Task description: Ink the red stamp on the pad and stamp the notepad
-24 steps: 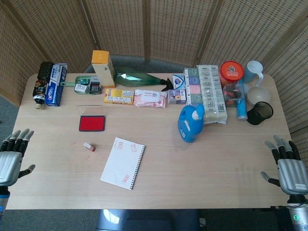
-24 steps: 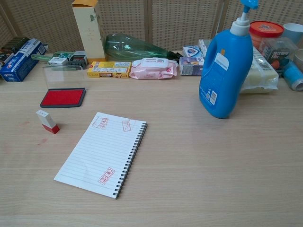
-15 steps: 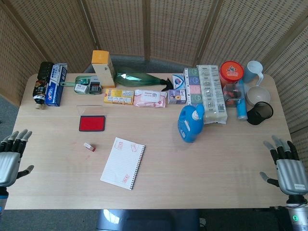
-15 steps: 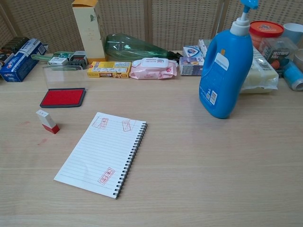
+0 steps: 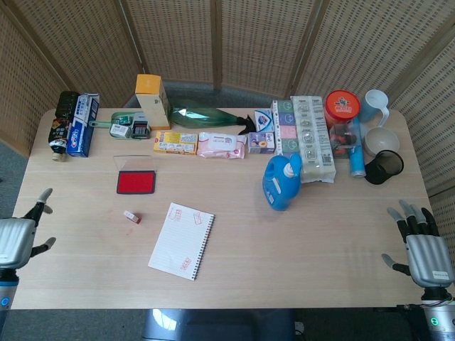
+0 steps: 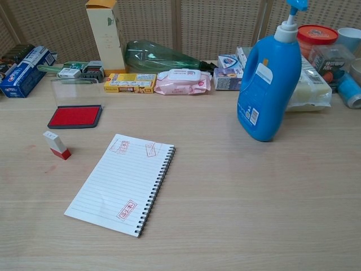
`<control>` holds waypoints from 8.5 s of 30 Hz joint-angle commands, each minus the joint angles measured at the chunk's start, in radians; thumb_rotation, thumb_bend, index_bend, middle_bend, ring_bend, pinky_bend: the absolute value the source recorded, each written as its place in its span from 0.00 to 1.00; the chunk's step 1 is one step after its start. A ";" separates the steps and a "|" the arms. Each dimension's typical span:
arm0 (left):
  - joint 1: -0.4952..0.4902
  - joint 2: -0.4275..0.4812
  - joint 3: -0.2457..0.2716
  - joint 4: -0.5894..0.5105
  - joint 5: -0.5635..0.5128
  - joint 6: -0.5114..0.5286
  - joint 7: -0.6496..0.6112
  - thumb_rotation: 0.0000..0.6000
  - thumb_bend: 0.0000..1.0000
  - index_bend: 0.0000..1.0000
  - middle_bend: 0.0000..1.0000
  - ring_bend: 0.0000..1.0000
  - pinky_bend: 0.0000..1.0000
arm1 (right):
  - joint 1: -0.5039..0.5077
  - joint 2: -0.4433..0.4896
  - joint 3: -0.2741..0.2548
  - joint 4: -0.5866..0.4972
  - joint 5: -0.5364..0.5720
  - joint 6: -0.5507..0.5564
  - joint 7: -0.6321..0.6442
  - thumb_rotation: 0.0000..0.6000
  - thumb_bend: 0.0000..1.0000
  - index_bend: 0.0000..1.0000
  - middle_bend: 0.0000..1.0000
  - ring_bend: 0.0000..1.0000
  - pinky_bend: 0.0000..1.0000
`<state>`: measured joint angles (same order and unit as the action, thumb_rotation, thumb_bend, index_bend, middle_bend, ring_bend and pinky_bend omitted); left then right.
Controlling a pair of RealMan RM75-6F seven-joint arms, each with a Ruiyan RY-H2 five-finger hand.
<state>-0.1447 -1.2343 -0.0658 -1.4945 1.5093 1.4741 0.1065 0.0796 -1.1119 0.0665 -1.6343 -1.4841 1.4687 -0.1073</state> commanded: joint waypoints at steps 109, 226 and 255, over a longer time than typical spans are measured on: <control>-0.289 -0.447 0.010 0.423 -0.016 -0.250 0.154 1.00 0.33 0.45 1.00 1.00 1.00 | 0.014 0.033 0.005 0.002 0.048 -0.057 0.076 1.00 0.00 0.13 0.01 0.00 0.00; -0.536 -0.560 -0.108 0.737 -0.193 -0.470 0.173 1.00 0.40 0.60 1.00 1.00 1.00 | 0.055 0.024 0.013 0.024 0.143 -0.166 0.066 1.00 0.00 0.12 0.01 0.00 0.00; -0.548 -0.636 -0.089 0.858 -0.187 -0.499 0.127 1.00 0.40 0.61 1.00 1.00 1.00 | 0.059 0.023 0.010 0.022 0.149 -0.176 0.060 1.00 0.00 0.12 0.01 0.00 0.00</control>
<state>-0.6929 -1.8693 -0.1557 -0.6380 1.3213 0.9748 0.2334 0.1386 -1.0891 0.0760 -1.6120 -1.3350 1.2932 -0.0473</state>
